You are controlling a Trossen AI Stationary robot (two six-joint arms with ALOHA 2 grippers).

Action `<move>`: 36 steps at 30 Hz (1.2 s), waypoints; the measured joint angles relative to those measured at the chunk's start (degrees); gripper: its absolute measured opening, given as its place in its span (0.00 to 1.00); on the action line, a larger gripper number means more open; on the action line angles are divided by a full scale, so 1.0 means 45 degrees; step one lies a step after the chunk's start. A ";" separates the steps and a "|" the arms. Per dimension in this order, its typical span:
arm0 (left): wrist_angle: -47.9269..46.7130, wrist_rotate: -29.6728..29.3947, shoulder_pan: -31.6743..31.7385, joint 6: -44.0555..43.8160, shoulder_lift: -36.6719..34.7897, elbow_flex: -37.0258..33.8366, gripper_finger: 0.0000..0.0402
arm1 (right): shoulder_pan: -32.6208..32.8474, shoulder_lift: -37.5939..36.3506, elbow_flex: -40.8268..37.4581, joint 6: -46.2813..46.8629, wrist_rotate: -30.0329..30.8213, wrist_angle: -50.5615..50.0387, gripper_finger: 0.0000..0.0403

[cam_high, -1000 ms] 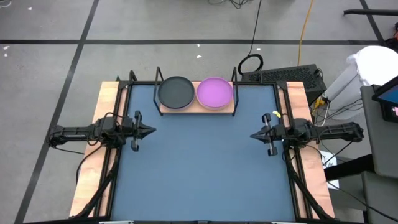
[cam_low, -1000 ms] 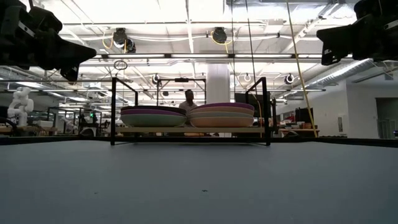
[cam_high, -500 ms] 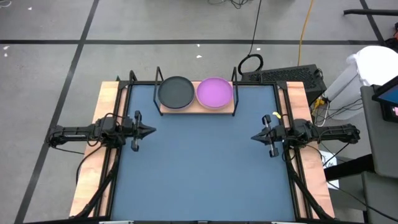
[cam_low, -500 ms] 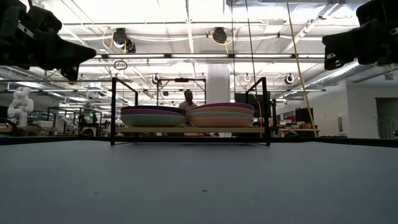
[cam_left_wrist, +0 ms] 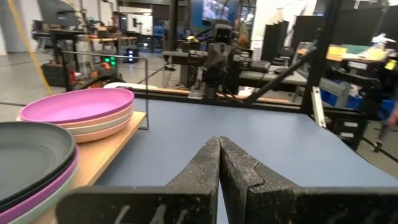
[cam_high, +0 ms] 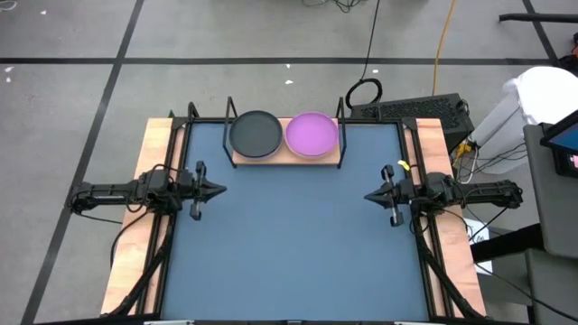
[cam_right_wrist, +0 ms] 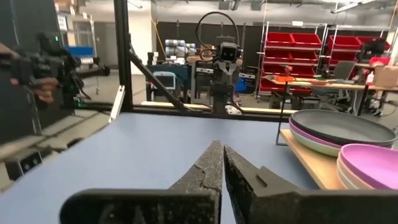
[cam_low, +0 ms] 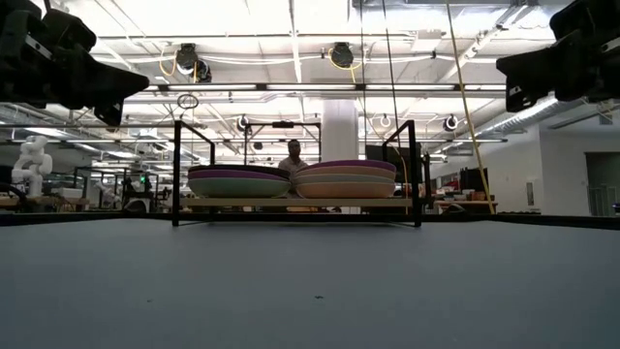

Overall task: Place and stack plates onto a shelf
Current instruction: Return to Home Position

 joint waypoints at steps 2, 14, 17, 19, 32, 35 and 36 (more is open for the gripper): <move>0.0000 0.0293 0.0001 0.0040 0.0002 -0.0002 0.02 | 0.0000 0.0000 0.0000 -0.0264 0.0002 -0.0026 0.00; 0.0151 0.1052 -0.0059 0.1341 0.0001 -0.0005 0.02 | 0.0000 0.0000 0.0000 -0.0176 0.0002 -0.0016 0.00; 0.0155 0.1045 -0.0059 0.1366 0.0000 -0.0010 0.02 | 0.0000 0.0000 0.0000 -0.0172 0.0002 -0.0016 0.00; 0.0173 0.1031 -0.0059 0.1218 0.0000 -0.0010 0.02 | 0.0000 0.0000 0.0000 -0.0176 0.0002 -0.0016 0.00; 0.0188 0.1050 -0.0093 0.0386 0.0032 -0.0019 0.02 | 0.0000 0.0000 0.0000 -0.0171 0.0002 -0.0012 0.00; 0.0189 0.1050 -0.0093 0.0220 0.0053 -0.0019 0.02 | 0.0000 0.0005 0.0000 -0.0170 0.0002 -0.0012 0.00; 0.0189 0.1050 -0.0093 0.0217 0.0053 -0.0019 0.02 | 0.0000 0.0000 0.0000 -0.0171 0.0002 -0.0012 0.00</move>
